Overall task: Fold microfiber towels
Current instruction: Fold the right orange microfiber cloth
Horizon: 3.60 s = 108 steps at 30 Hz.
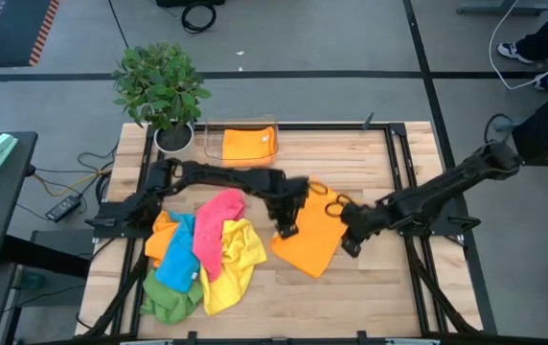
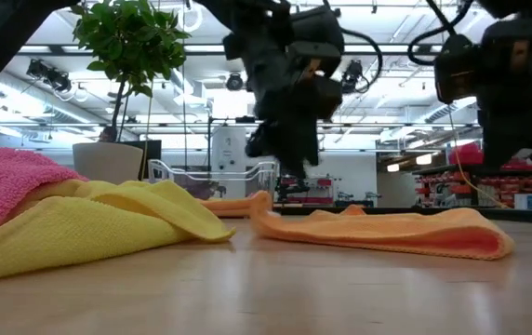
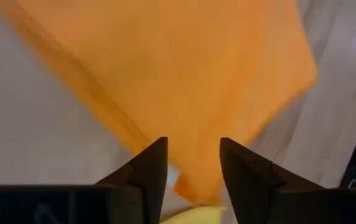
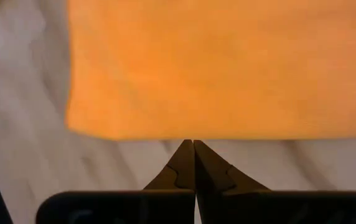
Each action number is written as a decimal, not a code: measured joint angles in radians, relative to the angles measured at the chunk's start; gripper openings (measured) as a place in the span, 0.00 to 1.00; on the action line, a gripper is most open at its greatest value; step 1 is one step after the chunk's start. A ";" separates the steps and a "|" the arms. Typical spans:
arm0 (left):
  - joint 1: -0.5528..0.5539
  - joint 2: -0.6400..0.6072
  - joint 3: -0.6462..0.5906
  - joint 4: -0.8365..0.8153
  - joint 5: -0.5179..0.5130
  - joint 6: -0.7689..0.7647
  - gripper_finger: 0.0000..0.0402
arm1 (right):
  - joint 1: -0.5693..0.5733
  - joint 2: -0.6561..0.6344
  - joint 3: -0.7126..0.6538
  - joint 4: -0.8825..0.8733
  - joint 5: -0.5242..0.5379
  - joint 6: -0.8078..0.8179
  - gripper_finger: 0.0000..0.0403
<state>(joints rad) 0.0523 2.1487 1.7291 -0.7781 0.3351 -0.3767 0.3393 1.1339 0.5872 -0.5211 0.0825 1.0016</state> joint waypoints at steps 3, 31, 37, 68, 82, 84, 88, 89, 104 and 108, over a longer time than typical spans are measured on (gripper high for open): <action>0.045 -0.005 0.018 0.050 -0.042 0.009 0.35 | -0.055 -0.087 -0.042 -0.001 0.003 0.000 0.00; 0.141 0.097 -0.060 0.248 0.059 -0.146 0.48 | -0.082 -0.190 -0.090 0.011 0.007 -0.002 0.00; 0.139 0.112 -0.061 0.266 0.060 -0.169 0.43 | -0.082 -0.190 -0.090 -0.007 0.010 -0.003 0.00; 0.168 0.081 -0.014 0.258 0.058 -0.130 0.02 | -0.082 -0.190 -0.090 -0.040 0.042 -0.002 0.00; 0.196 0.099 -0.010 0.127 -0.057 -0.076 0.08 | -0.081 -0.168 -0.089 -0.018 0.094 0.067 0.00; 0.204 0.092 0.008 0.061 -0.059 -0.055 0.11 | -0.083 -0.133 -0.089 0.013 0.108 0.069 0.00; 0.211 0.092 0.079 -0.076 -0.063 0.005 0.15 | -0.083 -0.025 -0.089 0.119 0.108 0.064 0.00; 0.208 0.092 0.099 -0.108 -0.067 0.022 0.16 | -0.083 0.005 -0.088 0.131 0.108 0.064 0.00; -0.008 0.092 0.019 -0.074 -0.118 0.041 0.03 | -0.225 0.144 -0.093 0.150 0.091 -0.126 0.00; -0.009 0.086 -0.067 -0.033 -0.117 -0.037 0.02 | -0.262 0.174 -0.119 0.171 0.067 -0.201 0.00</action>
<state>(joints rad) 0.0437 2.2347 1.6622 -0.8116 0.2176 -0.4139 0.0772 1.3076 0.4680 -0.3501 0.1491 0.8006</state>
